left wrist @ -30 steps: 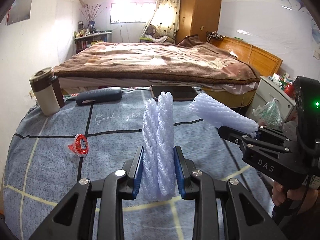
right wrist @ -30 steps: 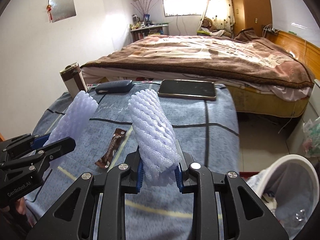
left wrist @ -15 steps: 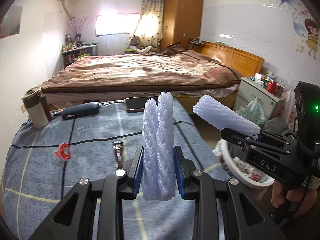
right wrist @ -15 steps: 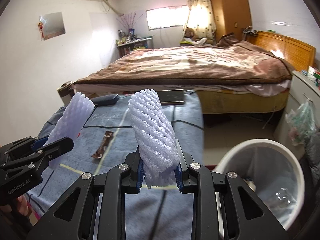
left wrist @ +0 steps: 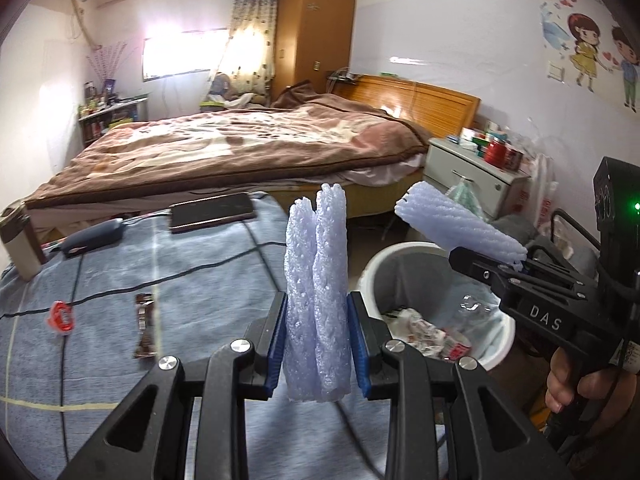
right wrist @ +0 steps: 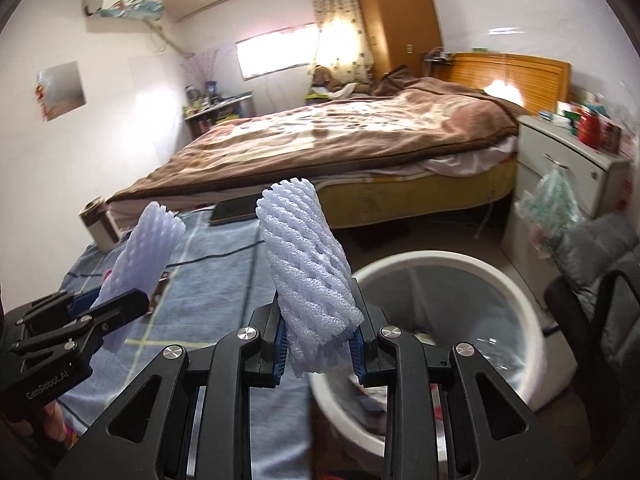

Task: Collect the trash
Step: 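Carry both foam nets over the bin with both grippers, then open both grippers to drop the foam nets into the bin, then move both grippers back over the bed toward the sachet and jelly cup, then grasp the red jelly cup with the left gripper while the right grasps the brown sachet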

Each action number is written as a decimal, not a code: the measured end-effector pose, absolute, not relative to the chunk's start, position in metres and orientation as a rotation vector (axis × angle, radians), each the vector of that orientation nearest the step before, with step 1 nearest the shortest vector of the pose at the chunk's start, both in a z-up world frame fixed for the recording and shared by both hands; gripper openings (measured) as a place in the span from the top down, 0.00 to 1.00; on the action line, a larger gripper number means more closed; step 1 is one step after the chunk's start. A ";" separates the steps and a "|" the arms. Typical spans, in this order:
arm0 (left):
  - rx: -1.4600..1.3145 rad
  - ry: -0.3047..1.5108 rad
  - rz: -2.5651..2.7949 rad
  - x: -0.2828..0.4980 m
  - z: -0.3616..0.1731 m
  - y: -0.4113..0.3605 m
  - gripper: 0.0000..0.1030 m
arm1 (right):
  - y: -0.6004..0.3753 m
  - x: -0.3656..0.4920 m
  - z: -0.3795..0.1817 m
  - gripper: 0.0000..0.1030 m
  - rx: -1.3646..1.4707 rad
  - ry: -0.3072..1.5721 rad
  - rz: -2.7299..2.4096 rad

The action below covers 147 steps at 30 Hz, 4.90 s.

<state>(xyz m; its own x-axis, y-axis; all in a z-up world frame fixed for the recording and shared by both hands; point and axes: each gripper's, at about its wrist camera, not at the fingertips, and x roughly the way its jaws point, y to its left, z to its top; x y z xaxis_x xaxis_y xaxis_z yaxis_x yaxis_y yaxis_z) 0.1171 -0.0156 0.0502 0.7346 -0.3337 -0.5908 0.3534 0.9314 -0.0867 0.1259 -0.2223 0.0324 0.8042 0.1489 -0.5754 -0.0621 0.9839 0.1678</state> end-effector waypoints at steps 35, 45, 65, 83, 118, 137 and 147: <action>0.092 0.777 -0.522 0.128 0.009 -0.138 0.42 | -0.302 0.111 -0.014 0.59 0.138 0.822 -0.132; 0.058 0.771 -0.512 0.127 0.014 -0.122 0.38 | -0.293 0.109 -0.009 0.48 0.137 0.808 -0.106; 0.005 0.705 -0.437 0.115 0.033 -0.063 0.38 | -0.254 0.108 0.006 0.48 0.123 0.746 -0.069; -0.044 0.646 -0.257 0.103 0.044 0.041 0.38 | -0.175 0.123 0.013 0.48 0.072 0.722 0.077; -0.199 0.711 0.076 0.142 0.003 0.250 0.37 | -0.001 0.198 -0.019 0.48 -0.040 0.827 0.323; -0.189 0.831 0.059 0.213 -0.037 0.269 0.34 | 0.025 0.231 -0.047 0.48 -0.065 0.915 0.330; -0.229 0.851 0.069 0.225 -0.052 0.279 0.34 | 0.035 0.235 -0.050 0.67 -0.102 0.907 0.321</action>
<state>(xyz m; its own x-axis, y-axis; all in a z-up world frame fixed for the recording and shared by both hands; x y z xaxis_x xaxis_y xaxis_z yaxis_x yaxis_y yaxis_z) 0.2253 0.2789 -0.0518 0.6588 -0.0309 -0.7517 -0.1516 0.9732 -0.1728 0.2348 0.0346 -0.0503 0.5719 0.2307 -0.7872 -0.3161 0.9475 0.0481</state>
